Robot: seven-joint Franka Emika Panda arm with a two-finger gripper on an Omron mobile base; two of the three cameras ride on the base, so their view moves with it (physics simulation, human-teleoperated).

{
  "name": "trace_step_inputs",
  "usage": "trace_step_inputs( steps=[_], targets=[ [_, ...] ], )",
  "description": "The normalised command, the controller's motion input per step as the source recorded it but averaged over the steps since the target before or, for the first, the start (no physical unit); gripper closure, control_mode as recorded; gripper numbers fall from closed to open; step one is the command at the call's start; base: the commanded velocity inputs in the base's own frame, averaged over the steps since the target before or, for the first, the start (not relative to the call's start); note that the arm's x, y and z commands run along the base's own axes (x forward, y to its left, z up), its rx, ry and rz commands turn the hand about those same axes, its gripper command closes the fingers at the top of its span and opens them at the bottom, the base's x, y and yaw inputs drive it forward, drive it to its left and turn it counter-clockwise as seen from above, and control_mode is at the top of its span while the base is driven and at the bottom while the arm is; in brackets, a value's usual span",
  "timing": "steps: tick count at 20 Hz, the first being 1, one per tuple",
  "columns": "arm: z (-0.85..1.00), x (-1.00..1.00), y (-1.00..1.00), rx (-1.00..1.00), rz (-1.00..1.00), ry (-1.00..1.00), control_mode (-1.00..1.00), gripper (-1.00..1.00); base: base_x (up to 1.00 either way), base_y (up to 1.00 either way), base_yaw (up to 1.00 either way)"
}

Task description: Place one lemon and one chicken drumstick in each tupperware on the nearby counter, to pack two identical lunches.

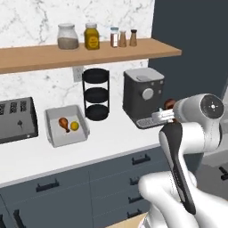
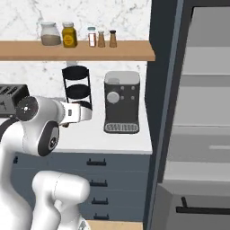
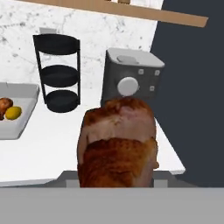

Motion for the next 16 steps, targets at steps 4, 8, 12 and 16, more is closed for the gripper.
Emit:
trace_step_inputs(
  steps=[4,8,12,16],
  targets=[
    [0.0,0.0,0.0,0.0,0.0,0.0,1.0,1.0,-0.08,1.0,0.0],
    [0.0,0.0,0.0,0.0,0.0,0.0,1.0,1.0,0.0,1.0,0.0],
    [0.0,0.0,0.0,0.0,0.0,0.0,1.0,1.0,0.01,1.0,0.0],
    [0.0,0.0,0.0,0.0,0.0,0.0,1.0,1.0,0.26,1.0,0.0]
  ],
)
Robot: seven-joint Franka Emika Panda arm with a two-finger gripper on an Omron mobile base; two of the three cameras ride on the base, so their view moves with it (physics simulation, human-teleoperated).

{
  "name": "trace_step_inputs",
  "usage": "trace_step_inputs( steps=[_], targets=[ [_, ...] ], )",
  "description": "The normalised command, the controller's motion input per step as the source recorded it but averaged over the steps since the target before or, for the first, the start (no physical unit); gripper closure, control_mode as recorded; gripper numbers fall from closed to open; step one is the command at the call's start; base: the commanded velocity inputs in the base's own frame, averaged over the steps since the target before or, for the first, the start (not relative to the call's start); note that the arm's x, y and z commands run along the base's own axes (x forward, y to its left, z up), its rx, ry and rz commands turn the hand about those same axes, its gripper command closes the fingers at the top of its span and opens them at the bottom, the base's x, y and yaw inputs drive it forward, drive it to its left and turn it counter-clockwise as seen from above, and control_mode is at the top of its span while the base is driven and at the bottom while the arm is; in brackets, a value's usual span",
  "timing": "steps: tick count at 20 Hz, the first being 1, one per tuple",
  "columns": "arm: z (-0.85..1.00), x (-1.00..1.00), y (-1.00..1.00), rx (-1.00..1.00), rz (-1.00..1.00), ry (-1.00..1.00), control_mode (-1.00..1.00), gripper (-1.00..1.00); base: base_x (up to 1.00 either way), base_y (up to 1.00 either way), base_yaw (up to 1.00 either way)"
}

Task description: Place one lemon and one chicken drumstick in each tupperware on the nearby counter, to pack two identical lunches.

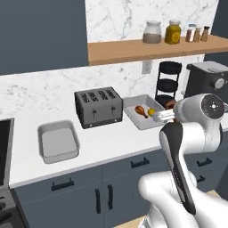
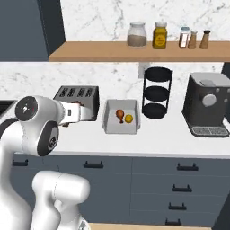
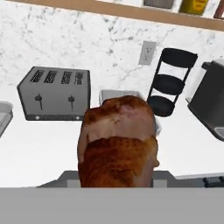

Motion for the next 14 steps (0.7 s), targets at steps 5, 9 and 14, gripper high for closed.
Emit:
trace_step_inputs(
  steps=[5,9,14],
  targets=[
    [0.0,0.0,0.0,0.0,0.0,0.0,1.0,1.0,0.52,1.0,0.0],
    [0.0,0.0,0.0,0.0,0.0,0.0,1.0,1.0,0.61,1.0,0.0],
    [-0.18,0.04,0.2,-0.05,0.0,0.01,-1.0,1.0,0.32,0.8,0.0]
  ],
)
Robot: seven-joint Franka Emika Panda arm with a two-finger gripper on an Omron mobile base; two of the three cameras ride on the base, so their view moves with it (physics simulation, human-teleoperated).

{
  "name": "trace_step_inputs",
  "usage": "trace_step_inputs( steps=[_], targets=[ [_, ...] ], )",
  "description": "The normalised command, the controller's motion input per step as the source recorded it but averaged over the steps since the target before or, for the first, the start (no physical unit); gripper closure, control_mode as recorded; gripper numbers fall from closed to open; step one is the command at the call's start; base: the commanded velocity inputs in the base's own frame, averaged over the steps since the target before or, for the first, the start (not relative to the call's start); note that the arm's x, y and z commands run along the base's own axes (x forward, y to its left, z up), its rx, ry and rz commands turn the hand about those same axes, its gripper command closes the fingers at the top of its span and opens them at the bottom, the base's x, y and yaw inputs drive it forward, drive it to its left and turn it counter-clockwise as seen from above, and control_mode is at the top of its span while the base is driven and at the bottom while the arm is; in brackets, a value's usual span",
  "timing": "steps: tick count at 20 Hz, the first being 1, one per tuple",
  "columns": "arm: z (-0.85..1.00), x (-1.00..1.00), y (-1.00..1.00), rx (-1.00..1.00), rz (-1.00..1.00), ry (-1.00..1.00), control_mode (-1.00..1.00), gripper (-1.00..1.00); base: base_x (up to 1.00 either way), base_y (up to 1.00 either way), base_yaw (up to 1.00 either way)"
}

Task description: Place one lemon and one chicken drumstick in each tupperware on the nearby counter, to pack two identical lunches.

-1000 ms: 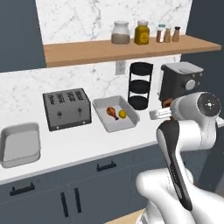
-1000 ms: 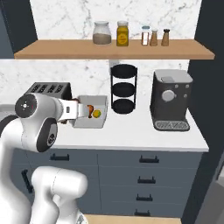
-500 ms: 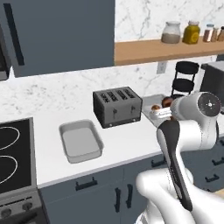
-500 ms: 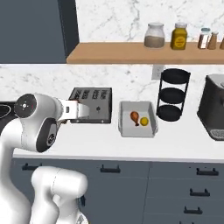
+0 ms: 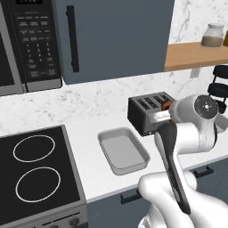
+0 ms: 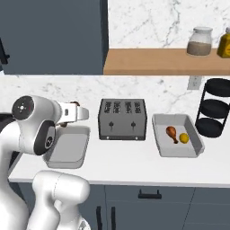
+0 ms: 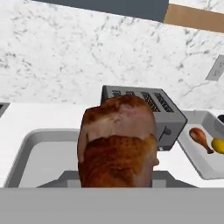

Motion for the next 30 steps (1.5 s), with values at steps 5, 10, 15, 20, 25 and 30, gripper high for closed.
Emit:
trace_step_inputs(
  steps=[5,10,15,20,25,30],
  targets=[
    [-0.75,0.06,0.56,-0.06,0.05,0.14,-1.0,1.0,0.0,0.0,0.0],
    [-0.95,0.28,0.3,0.22,0.14,0.23,-1.0,1.0,0.0,0.0,0.0],
    [-0.99,0.4,0.61,0.3,0.28,0.24,-1.0,1.0,0.0,0.0,0.0],
    [-0.8,0.35,0.85,0.07,0.19,0.15,-1.0,1.0,0.0,0.0,0.0],
    [-0.28,0.39,0.14,0.0,0.0,0.12,-1.0,1.0,0.0,0.0,0.0],
    [-0.08,0.5,-0.06,0.0,0.0,0.03,-1.0,1.0,0.0,0.0,0.0]
  ],
)
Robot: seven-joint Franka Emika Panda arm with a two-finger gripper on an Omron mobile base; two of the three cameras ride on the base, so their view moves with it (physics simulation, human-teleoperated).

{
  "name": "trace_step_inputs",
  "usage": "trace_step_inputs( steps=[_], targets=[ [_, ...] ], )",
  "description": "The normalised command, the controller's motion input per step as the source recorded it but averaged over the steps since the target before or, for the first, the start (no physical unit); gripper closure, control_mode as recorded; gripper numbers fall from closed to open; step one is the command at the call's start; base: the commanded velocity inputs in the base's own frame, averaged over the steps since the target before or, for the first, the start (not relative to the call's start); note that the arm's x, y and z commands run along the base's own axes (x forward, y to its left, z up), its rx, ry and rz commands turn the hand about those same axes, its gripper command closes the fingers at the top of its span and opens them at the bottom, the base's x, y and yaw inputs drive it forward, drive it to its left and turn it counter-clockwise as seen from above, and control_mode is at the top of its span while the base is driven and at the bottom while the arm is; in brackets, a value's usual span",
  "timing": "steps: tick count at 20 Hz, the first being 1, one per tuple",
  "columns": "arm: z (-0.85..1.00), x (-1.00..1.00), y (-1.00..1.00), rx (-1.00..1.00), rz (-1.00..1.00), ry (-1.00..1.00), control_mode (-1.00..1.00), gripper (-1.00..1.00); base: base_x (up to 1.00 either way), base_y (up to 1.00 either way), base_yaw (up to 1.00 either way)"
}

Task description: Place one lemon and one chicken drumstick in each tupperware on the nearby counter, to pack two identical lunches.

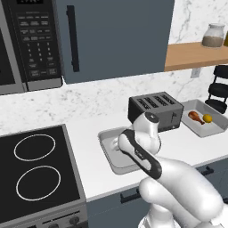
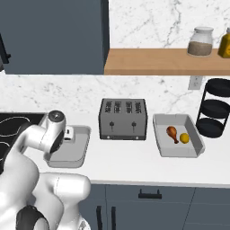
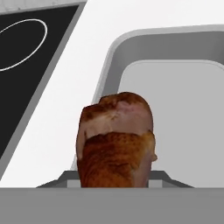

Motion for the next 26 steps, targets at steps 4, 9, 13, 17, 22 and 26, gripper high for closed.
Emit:
trace_step_inputs(
  steps=[4,9,13,17,22,26],
  targets=[
    [-0.17,0.51,-0.1,0.0,0.0,0.0,-1.0,1.0,0.0,0.0,0.0],
    [-0.33,0.38,-0.02,0.0,0.0,0.0,-1.0,1.0,0.0,0.0,0.0],
    [-0.32,0.15,0.0,-0.01,0.0,0.0,-1.0,1.0,0.0,0.0,0.0],
    [-0.29,0.07,0.0,-0.02,0.0,0.0,-1.0,1.0,0.0,0.0,0.0],
    [-0.12,0.02,0.04,-0.03,0.0,0.0,-1.0,-1.0,0.0,0.0,0.0],
    [0.58,-0.03,0.0,0.0,-0.04,0.0,-1.0,-1.0,0.0,0.0,0.0]
  ],
)
